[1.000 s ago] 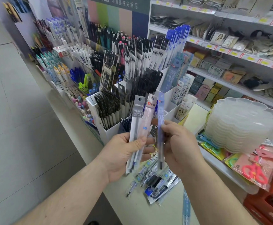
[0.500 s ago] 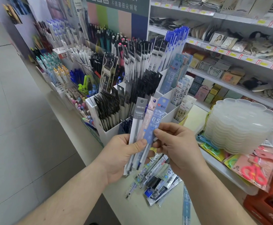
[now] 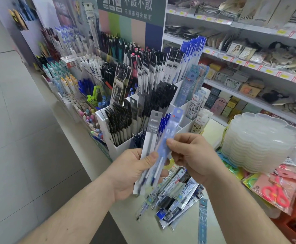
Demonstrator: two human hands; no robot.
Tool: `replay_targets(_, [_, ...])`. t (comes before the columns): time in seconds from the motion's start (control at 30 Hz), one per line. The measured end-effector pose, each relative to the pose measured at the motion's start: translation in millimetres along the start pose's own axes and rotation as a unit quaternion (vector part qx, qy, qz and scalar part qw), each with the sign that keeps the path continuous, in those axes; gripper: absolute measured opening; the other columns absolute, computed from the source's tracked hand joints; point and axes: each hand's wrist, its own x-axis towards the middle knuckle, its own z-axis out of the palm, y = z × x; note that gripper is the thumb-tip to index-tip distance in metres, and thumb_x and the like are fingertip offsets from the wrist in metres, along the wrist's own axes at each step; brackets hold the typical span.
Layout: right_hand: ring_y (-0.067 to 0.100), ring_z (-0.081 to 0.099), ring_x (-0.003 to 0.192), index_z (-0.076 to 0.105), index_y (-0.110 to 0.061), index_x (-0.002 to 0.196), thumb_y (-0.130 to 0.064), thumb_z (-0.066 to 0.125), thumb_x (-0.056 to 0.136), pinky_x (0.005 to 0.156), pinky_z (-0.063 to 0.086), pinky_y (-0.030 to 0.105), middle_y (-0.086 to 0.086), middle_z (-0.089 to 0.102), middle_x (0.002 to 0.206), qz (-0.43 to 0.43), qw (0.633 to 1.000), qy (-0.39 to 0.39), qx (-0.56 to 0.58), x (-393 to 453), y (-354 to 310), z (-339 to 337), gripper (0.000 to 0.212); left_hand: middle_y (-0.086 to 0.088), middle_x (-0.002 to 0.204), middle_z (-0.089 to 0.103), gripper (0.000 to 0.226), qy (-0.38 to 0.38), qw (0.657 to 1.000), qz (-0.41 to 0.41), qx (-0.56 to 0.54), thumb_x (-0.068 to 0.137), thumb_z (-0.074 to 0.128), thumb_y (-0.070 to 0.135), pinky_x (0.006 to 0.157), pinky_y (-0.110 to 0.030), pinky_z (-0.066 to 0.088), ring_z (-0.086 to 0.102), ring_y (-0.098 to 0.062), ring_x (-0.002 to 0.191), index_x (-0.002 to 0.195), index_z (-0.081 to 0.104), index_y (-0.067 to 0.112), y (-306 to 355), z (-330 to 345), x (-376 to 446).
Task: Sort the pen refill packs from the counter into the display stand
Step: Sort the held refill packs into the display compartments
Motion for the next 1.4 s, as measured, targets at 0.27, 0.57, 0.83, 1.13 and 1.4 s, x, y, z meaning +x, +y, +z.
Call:
replay_targets(0.27, [0.007, 0.041, 0.039, 0.063, -0.014, 0.075, -0.013, 0.068, 0.094, 0.043, 0.037, 0.021, 0.002, 0.056, 0.063, -0.116, 0.939, 0.319, 0.063, 66.5, -46.5, -57.0, 0.019, -0.012, 0.091, 0.076, 0.021, 0.071, 0.995, 0.059, -0.037, 0.098, 0.051, 0.017, 0.062, -0.031, 0.061, 0.072, -0.022, 0.069, 0.106, 0.065, 0.004, 9.8, -2.1, 4.5])
replay_targets(0.57, [0.026, 0.072, 0.072, 0.076, -0.029, 0.071, -0.042, 0.071, 0.080, 0.076, 0.059, 0.047, -0.005, 0.072, 0.069, -0.177, 0.892, 0.388, -0.150, 140.9, -51.5, -60.7, 0.016, -0.008, 0.090, 0.075, 0.023, 0.068, 0.995, 0.067, 0.011, 0.097, 0.053, 0.019, 0.061, -0.033, 0.060, 0.070, -0.018, 0.066, 0.110, 0.065, 0.005, 8.7, -2.4, 3.5])
replay_targets(0.83, [0.025, 0.072, 0.079, 0.063, -0.027, 0.064, -0.034, 0.067, 0.091, 0.083, 0.059, 0.043, 0.008, 0.074, 0.074, -0.066, 0.894, 0.295, -0.330, 158.4, -43.7, -45.4, 0.029, -0.006, 0.087, 0.075, 0.023, 0.071, 0.995, 0.067, 0.033, 0.095, 0.053, 0.021, 0.058, -0.029, 0.059, 0.068, -0.015, 0.064, 0.108, 0.067, 0.007, 8.8, -10.3, -1.0])
replay_targets(1.13, [0.017, 0.060, 0.067, 0.075, -0.010, 0.076, -0.038, 0.069, 0.086, 0.067, 0.050, 0.034, 0.004, 0.069, 0.070, -0.111, 0.891, 0.330, -0.290, 105.9, -30.1, -37.6, 0.031, -0.004, 0.080, 0.073, 0.021, 0.035, 0.998, 0.028, 0.040, 0.098, 0.051, 0.021, 0.055, -0.027, 0.056, 0.064, -0.014, 0.056, 0.106, 0.065, 0.006, 5.6, -3.6, 0.5])
replay_targets(1.4, [0.006, 0.030, 0.043, 0.062, -0.010, 0.072, -0.024, 0.066, 0.093, 0.044, 0.024, 0.018, -0.003, 0.043, 0.054, -0.045, 0.989, -0.051, -0.134, 17.8, 2.0, -3.6, 0.026, -0.007, 0.080, 0.074, 0.022, -0.005, 0.997, -0.022, 0.076, 0.099, 0.053, 0.020, 0.055, -0.027, 0.056, 0.065, -0.015, 0.057, 0.108, 0.063, 0.004, -7.5, 8.4, 6.9])
